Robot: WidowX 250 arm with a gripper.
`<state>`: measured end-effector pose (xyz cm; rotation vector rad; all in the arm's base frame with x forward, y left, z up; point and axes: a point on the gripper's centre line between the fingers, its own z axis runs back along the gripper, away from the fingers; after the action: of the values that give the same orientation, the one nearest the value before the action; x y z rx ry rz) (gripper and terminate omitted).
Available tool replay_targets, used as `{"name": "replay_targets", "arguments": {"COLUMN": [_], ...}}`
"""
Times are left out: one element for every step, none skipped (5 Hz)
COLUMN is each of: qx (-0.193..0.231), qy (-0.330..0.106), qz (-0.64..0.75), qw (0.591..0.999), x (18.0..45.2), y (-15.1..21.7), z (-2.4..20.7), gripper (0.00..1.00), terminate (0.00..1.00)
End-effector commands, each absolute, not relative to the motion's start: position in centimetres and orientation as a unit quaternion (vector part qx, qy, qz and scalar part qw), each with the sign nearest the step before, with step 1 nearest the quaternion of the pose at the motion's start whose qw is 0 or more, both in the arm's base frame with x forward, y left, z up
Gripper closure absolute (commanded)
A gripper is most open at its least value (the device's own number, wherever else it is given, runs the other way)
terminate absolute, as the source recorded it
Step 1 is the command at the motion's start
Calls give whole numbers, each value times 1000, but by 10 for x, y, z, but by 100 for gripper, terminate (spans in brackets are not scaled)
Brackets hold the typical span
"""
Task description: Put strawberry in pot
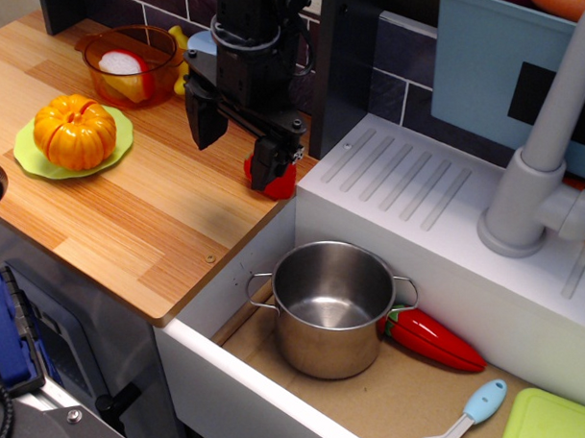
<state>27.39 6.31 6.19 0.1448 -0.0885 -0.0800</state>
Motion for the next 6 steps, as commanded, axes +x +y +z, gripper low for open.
{"name": "replay_targets", "arguments": {"qx": [72,87,80,79,84,70], "qy": [-44,-59,-65,-75,-87,-91], "qz": [-40,-42,-46,-54,-64,-66], "qw": [996,994,994,993,991,991], "x": [274,287,300,309,313,315], "y": [63,61,59,57,57,60], "z": [62,61,63,65,60,55], "gripper": [0,0,0,0,0,0], "terminate": [0,0,0,0,0,0]}}
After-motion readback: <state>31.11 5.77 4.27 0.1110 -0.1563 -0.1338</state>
